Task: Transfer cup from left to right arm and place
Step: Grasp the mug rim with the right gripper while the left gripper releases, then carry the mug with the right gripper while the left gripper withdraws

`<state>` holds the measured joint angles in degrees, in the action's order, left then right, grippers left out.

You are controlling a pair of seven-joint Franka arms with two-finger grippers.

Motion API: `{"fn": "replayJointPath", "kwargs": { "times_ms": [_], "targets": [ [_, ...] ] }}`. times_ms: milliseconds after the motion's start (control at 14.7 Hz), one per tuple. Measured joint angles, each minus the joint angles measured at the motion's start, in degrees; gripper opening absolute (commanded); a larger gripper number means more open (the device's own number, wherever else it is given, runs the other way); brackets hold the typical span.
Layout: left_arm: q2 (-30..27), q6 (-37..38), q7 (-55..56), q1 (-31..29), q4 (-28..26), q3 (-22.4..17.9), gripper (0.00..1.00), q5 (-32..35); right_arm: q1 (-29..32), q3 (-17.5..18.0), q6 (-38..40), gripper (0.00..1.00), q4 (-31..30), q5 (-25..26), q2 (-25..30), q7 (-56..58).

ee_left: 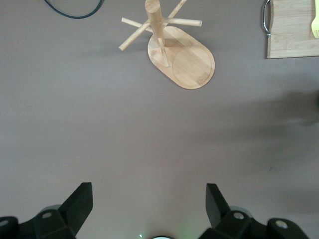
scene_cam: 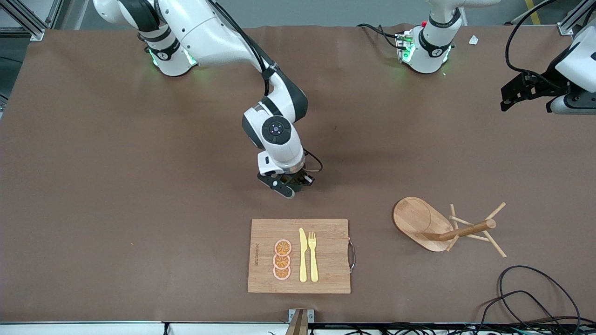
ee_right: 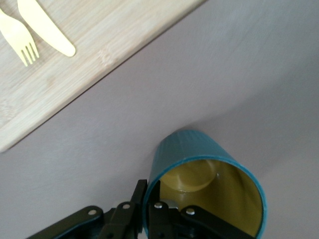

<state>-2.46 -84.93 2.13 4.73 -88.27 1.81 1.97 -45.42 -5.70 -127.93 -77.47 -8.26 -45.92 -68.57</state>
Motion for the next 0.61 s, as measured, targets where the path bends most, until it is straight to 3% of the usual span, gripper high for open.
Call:
{"fn": "replayJointPath", "kwargs": {
  "times_ms": [273,614],
  "targets": [
    [-0.4,0.2,0.0,-0.1,-0.4,1.7,1.0,0.8,6.3,-1.1,11.0,0.0,0.5,0.6,3.1,15.4],
    [-0.5,0.4,0.0,-0.2,-0.6,2.1,1.0,0.8,21.3,-1.6,17.3,0.01,-4.2,0.7,11.3,46.3]
  ]
}}
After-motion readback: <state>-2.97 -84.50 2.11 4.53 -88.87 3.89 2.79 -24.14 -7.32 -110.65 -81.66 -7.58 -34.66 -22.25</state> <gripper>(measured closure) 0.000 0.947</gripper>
